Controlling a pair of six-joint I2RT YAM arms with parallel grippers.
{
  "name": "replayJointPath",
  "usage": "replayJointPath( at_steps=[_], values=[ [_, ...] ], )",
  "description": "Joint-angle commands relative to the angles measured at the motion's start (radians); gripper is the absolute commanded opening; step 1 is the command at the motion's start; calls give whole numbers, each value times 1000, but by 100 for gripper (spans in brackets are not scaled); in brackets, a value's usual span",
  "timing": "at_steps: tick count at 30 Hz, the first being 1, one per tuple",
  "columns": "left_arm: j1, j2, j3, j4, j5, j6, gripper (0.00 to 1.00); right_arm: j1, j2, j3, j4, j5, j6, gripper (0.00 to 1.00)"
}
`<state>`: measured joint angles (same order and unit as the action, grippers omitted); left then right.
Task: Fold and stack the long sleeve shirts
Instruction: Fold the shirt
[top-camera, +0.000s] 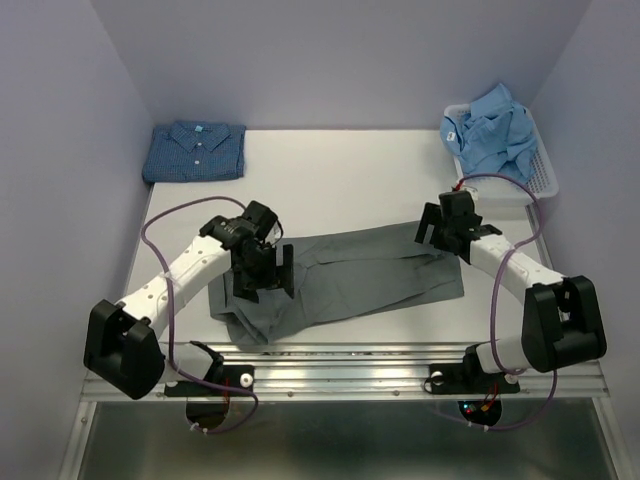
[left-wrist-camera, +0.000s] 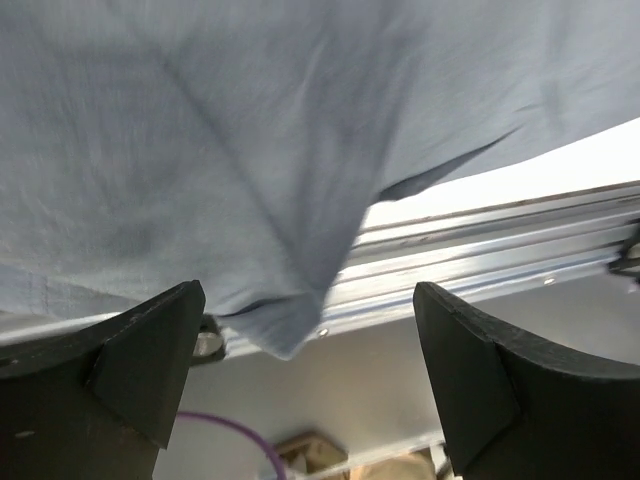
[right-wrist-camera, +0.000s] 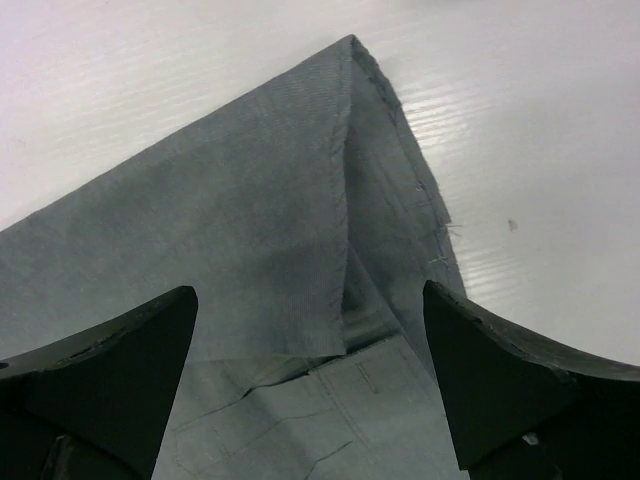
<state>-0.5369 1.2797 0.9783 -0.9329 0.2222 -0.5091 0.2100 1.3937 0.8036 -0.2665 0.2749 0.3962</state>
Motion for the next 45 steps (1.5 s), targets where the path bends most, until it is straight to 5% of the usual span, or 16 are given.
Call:
replayJointPath(
  at_steps=[1,9,14,31,40,45],
  values=[
    [-5,18,176,-1,-67,29,99,-4,-65,48,-36,87,-10,100],
    [15,193,244,135,-123,44,99,-4,-70,79,1,-306,-106,100],
    [52,263,200,210,-170,29,99,-4,2,75,53,-388,-117,100],
    [219,535,243,476,-121,12,99,-4,572,475,124,-279,-114,100],
    [250,698,310,490,-116,3,99,-4,654,522,102,-260,-122,100],
    [253,863,524,465,-101,-3,99,-64,680,520,102,-236,-51,100]
  ],
)
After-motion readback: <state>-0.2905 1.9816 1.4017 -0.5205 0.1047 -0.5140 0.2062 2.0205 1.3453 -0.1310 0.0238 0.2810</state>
